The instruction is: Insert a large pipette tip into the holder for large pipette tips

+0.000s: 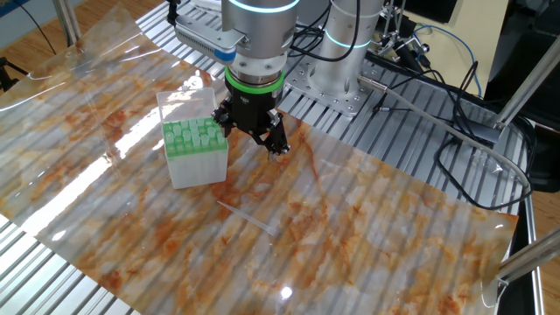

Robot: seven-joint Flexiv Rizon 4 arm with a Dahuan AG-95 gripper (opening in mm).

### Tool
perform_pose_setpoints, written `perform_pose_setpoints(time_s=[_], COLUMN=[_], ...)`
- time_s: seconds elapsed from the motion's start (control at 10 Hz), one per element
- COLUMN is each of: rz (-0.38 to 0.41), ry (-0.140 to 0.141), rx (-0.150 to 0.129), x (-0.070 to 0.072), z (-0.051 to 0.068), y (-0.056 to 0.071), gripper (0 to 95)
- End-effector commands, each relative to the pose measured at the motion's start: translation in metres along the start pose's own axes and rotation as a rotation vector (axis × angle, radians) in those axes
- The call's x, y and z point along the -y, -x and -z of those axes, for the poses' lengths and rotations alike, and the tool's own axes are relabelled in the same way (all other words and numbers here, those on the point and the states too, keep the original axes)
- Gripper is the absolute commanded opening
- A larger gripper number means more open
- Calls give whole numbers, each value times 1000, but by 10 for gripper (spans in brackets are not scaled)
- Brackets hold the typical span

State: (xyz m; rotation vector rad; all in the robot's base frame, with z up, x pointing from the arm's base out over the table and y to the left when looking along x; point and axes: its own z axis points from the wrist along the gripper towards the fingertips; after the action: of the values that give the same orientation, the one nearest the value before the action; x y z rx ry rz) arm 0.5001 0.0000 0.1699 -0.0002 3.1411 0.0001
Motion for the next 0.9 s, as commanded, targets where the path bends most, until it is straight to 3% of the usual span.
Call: perform_pose_setpoints(time_s=[0.1,0.2,0.9], rz=[-174,-165,-159], ry=[7,12,18], rx=[26,26,25], x=[0,0,0], z=[0,0,0], y=[0,0,-1], gripper=[950,190,190])
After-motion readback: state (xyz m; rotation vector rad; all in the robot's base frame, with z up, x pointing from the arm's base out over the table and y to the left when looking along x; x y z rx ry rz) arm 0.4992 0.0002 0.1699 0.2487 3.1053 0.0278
